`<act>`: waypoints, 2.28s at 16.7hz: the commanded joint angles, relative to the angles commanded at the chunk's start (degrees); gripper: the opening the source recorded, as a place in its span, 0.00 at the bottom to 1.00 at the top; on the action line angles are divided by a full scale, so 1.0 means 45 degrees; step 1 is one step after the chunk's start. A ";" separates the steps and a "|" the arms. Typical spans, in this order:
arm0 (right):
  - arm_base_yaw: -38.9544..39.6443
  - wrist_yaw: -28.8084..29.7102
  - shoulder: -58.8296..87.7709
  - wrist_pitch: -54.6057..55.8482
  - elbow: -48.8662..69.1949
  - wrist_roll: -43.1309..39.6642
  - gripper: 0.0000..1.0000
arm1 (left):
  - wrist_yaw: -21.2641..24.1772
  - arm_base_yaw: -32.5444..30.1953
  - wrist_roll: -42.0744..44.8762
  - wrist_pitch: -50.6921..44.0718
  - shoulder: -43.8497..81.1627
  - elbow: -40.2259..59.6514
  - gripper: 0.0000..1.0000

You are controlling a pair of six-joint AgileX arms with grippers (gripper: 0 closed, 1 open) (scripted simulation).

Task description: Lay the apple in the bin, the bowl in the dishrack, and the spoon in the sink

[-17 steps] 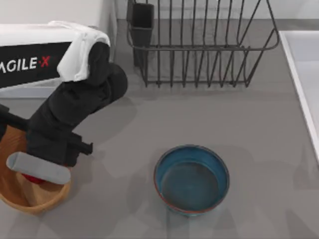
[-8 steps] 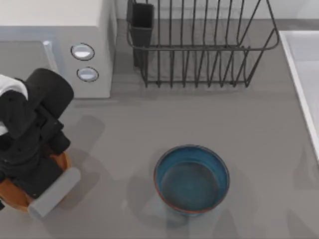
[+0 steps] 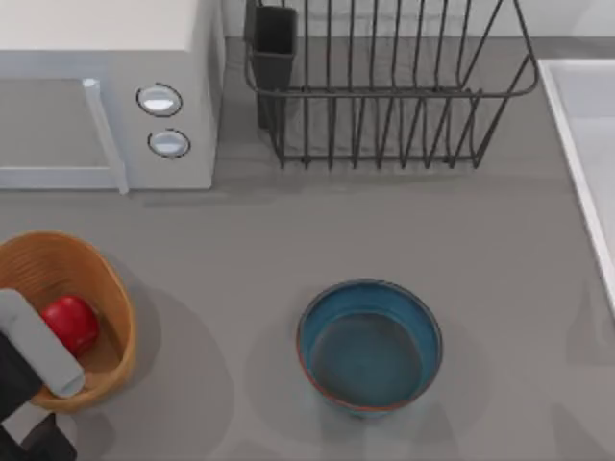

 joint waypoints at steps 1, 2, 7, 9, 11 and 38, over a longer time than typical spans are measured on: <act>0.0000 0.0000 0.0000 0.0000 0.0000 0.0000 1.00 | 0.0246 0.0360 -0.1468 0.0763 -0.1237 -0.0699 1.00; 0.0000 0.0000 0.0000 0.0000 0.0000 0.0000 1.00 | 0.0471 0.0714 -0.2815 0.1475 -0.2403 -0.1340 1.00; 0.0000 0.0000 0.0000 0.0000 0.0000 0.0000 1.00 | 0.1322 0.2230 -0.7665 0.4130 -0.6710 -0.3619 1.00; 0.0000 0.0000 0.0000 0.0000 0.0000 0.0000 1.00 | 0.1519 0.2608 -0.8676 0.4703 -0.7602 -0.4070 1.00; 0.0000 0.0000 0.0000 0.0000 0.0000 0.0000 1.00 | 0.1611 0.2791 -0.9151 0.4957 -0.8018 -0.4263 1.00; 0.7370 0.0008 2.0012 -1.3498 1.6255 0.7524 1.00 | 0.1619 0.2807 -0.9193 0.4978 -0.8055 -0.4279 1.00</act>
